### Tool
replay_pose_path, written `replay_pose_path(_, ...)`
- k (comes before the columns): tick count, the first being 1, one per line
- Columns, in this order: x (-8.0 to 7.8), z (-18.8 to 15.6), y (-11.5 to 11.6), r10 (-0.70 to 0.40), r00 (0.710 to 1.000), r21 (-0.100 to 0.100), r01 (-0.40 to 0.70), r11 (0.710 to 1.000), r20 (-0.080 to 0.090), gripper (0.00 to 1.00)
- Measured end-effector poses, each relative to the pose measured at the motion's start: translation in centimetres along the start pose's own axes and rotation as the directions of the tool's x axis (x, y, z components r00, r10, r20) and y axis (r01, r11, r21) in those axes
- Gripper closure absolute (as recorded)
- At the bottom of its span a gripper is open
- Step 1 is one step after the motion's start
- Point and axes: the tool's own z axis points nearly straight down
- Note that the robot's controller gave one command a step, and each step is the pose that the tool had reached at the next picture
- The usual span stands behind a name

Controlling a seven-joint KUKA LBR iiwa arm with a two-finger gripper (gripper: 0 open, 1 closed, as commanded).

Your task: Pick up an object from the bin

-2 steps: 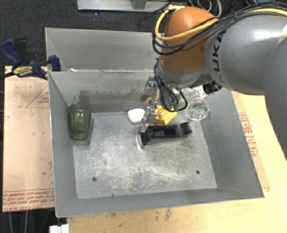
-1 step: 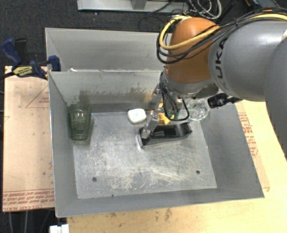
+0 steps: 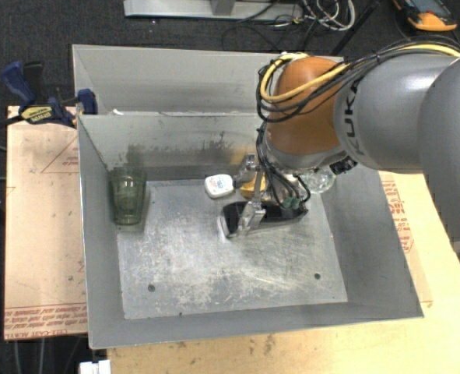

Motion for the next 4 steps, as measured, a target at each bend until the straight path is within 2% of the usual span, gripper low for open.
replay_pose_path(1, -0.8, 4.9, 0.3, 0.016, 1.0, 0.001, -0.016, 1.0, 0.006, 1.0)
replay_pose_path(2, -0.8, 4.9, 0.3, 0.016, 1.0, 0.001, -0.016, 1.0, 0.006, 1.0)
replay_pose_path(3, -1.8, 5.0, -0.7, 0.048, 0.999, -0.011, -0.049, 0.999, -0.005, 1.0)
replay_pose_path(4, -2.8, 5.1, -2.8, -0.053, 0.999, -0.011, 0.053, 0.999, -0.01, 1.0)
